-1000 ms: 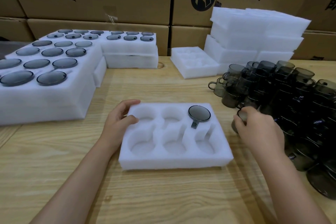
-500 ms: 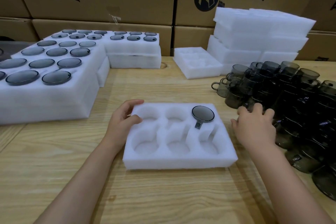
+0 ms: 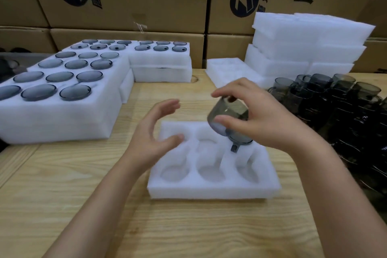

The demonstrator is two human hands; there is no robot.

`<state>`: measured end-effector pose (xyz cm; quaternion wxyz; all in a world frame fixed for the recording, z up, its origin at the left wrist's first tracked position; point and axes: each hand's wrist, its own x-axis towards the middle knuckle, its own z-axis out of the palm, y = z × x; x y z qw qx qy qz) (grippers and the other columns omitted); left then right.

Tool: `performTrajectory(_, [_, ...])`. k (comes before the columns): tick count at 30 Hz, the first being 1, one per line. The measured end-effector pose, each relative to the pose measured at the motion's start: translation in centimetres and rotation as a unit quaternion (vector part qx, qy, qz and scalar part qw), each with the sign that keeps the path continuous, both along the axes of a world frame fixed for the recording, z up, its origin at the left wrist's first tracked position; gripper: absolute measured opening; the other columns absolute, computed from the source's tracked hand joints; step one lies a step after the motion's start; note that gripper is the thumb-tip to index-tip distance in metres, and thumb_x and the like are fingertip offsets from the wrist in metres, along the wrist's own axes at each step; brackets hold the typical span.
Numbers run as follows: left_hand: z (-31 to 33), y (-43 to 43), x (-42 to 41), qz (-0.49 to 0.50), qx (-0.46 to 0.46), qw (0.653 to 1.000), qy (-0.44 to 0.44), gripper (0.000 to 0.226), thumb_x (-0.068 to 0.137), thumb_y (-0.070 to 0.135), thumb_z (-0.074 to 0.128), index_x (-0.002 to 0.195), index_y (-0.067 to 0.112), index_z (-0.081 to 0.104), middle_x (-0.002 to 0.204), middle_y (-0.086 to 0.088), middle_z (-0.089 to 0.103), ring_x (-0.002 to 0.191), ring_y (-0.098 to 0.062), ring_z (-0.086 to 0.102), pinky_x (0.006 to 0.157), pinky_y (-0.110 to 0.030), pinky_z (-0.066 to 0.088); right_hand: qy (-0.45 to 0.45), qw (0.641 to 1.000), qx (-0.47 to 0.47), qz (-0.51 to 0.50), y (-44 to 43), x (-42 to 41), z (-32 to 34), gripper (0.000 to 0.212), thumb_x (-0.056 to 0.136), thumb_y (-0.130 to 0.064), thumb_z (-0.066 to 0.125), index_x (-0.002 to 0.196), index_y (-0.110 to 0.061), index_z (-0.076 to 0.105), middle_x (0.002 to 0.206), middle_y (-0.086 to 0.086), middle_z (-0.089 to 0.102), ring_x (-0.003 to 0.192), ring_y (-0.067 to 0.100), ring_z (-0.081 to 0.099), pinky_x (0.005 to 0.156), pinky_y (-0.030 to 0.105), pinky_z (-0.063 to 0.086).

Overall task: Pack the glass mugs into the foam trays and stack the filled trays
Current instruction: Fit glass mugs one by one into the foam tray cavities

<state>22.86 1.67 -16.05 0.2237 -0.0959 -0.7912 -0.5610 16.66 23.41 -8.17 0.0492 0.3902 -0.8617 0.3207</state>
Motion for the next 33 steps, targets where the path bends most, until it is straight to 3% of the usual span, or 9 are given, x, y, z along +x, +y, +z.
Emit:
performTrajectory(4, [2.4,3.6,-1.0,-0.016,-0.083,0.996,0.012,0.092,0.062,0.040,0.080,0.141,0.029,0.035,0.122,0.016,0.056,0.113,0.003,0.055,0.091,-0.010,0.042,0.017,0.999,-0.033,0.028,-2.4,0.5,0.0,0.045,0.078,-0.033,0.069,0.120,-0.030,0.055,0.105,-0.019,0.048,0.098,-0.013,0.046,0.082,0.001,0.032])
performTrajectory(8, [3.3,5.3,-2.7,0.040,-0.015,0.999,0.002,0.105,0.060,0.033,0.079,0.146,0.039,0.019,0.105,0.018,0.060,0.096,0.006,0.059,0.077,-0.007,0.044,0.026,0.994,-0.103,-0.014,-2.8,-0.1,-0.5,0.048,0.079,-0.043,0.067,0.124,-0.032,0.054,0.104,-0.022,0.050,0.096,-0.014,0.045,0.079,0.003,0.034])
performTrajectory(11, [2.8,5.2,-3.3,0.032,0.017,0.999,-0.010,0.108,0.060,0.037,0.084,0.146,0.039,0.018,0.104,0.019,0.066,0.100,0.000,0.061,0.086,-0.016,0.047,-0.041,0.971,-0.220,-0.077,-1.7,-1.3,-0.4,0.027,0.088,-0.051,0.053,0.112,-0.039,0.058,0.108,-0.022,0.058,0.100,-0.009,0.051,0.079,0.018,0.041])
performTrajectory(13, [2.3,5.0,-3.6,0.023,0.046,0.998,-0.023,0.103,0.064,0.026,0.088,0.143,0.038,0.023,0.103,0.018,0.068,0.102,-0.001,0.062,0.078,-0.012,0.049,-0.105,0.953,-0.268,-0.090,-0.7,-2.1,-0.4,0.022,0.091,-0.051,0.046,0.102,-0.040,0.061,0.103,-0.021,0.064,0.097,-0.002,0.057,0.080,0.022,0.044])
performTrajectory(15, [1.9,4.7,-3.9,0.007,0.072,0.996,-0.042,0.092,0.067,0.017,0.086,0.136,0.038,0.029,0.106,0.014,0.068,0.101,-0.002,0.064,0.075,-0.009,0.048,-0.191,0.949,-0.243,-0.065,-0.3,-2.7,-1.0,0.021,0.097,-0.040,0.044,0.102,-0.034,0.063,0.103,-0.012,0.068,0.091,0.006,0.063,0.081,0.027,0.049])
performTrajectory(20, [1.9,3.3,-3.9,-0.033,0.105,0.988,-0.111,0.083,0.061,0.024,0.088,0.129,0.030,0.040,0.112,0.006,0.056,0.097,-0.002,0.067,0.080,-0.019,0.052,-0.315,0.927,-0.205,0.004,-0.7,-2.7,-2.4,0.022,0.097,-0.012,0.049,0.113,-0.012,0.063,0.108,0.021,0.060,0.066,0.016,0.058,0.061,0.029,0.055])
performTrajectory(25, [1.8,1.5,-3.6,-0.097,0.129,0.980,-0.118,0.083,0.065,0.015,0.074,0.139,0.019,0.035,0.120,-0.003,0.065,0.109,-0.014,0.065,0.084,-0.024,0.052,-0.327,0.930,-0.159,0.043,-1.0,-2.9,-3.1,0.045,0.082,-0.028,0.065,0.126,-0.023,0.055,0.114,0.004,0.060,0.086,0.017,0.061,0.073,0.030,0.057])
performTrajectory(30, [1.4,1.1,-3.5,-0.125,0.101,0.976,-0.147,0.069,0.075,0.014,0.067,0.138,0.019,0.040,0.124,0.002,0.065,0.115,-0.012,0.061,0.089,-0.024,0.050,-0.274,0.952,-0.135,0.014,-1.7,-2.9,-3.4,0.036,0.079,-0.032,0.070,0.114,-0.030,0.060,0.107,-0.007,0.063,0.079,0.020,0.065,0.070,0.032,0.058])
performTrajectory(33, [1.1,0.8,-3.6,-0.127,0.061,0.977,-0.163,0.050,0.086,0.000,0.062,0.132,0.015,0.051,0.127,0.001,0.063,0.122,-0.006,0.056,0.095,-0.024,0.048,-0.217,0.972,-0.079,-0.037,-1.6,-3.2,-3.6,0.043,0.071,-0.044,0.075,0.110,-0.031,0.061,0.099,-0.012,0.065,0.073,0.014,0.067,0.071,0.027,0.053])
